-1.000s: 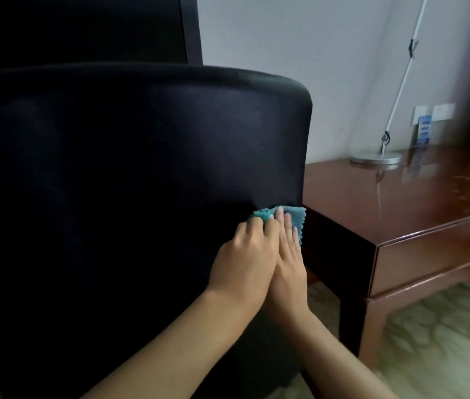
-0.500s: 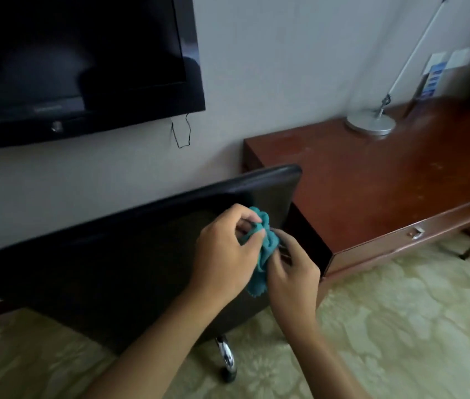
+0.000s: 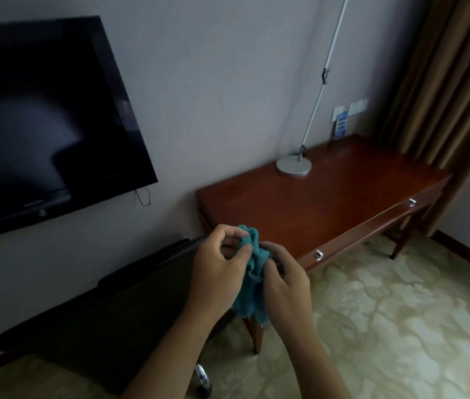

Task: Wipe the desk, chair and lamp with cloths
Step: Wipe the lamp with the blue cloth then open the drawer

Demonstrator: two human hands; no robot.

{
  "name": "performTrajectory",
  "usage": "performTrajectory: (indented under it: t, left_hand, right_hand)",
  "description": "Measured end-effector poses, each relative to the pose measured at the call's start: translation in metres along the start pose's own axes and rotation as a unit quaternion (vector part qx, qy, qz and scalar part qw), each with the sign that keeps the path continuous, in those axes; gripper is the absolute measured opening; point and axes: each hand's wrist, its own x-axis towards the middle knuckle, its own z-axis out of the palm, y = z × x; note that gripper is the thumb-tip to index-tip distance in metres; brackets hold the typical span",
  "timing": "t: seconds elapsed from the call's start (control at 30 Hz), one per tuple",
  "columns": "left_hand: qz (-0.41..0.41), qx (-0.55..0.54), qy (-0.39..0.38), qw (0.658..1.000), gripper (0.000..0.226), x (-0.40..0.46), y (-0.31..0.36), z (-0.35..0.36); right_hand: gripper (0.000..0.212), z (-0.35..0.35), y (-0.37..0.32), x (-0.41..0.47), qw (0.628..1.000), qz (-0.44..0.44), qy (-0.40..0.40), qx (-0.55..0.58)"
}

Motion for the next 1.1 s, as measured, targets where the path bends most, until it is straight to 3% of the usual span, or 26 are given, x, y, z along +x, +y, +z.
performTrajectory:
  t: [0.23, 0.47, 0.7, 0.93, 1.1]
  left_hand:
    - [-0.036, -0.108, 0.05, 0.992, 0.021, 0.034, 0.05, 0.112]
    - [-0.002, -0.156, 0.059, 0.986, 0.018, 0.093, 0.093, 0.183]
    - [-0.079, -0.272, 0.085, 0.955, 0.016, 0.168, 0.086, 0.216]
    - [-0.105, -0.27, 0.084, 0.954, 0.012, 0.275, 0.066, 0.25]
    - [-0.098, -0.286, 0.049, 0.952, 0.027, 0.353, 0.065, 0.258]
  right_hand:
    - [0.034, -0.106, -0.02, 0.077, 0.997, -0.005, -0.033, 0.071]
    - [0.029, -0.176, -0.023, 0.156, 0.999, -0.02, -0.017, 0.018]
    - [0.031, -0.178, -0.018, 0.239, 0.999, -0.043, -0.016, -0.028]
    - [0.045, -0.163, -0.022, 0.334, 0.975, -0.146, -0.134, -0.103]
    - [0.019, -0.149, -0.023, 0.423, 0.972, -0.179, -0.03, -0.152]
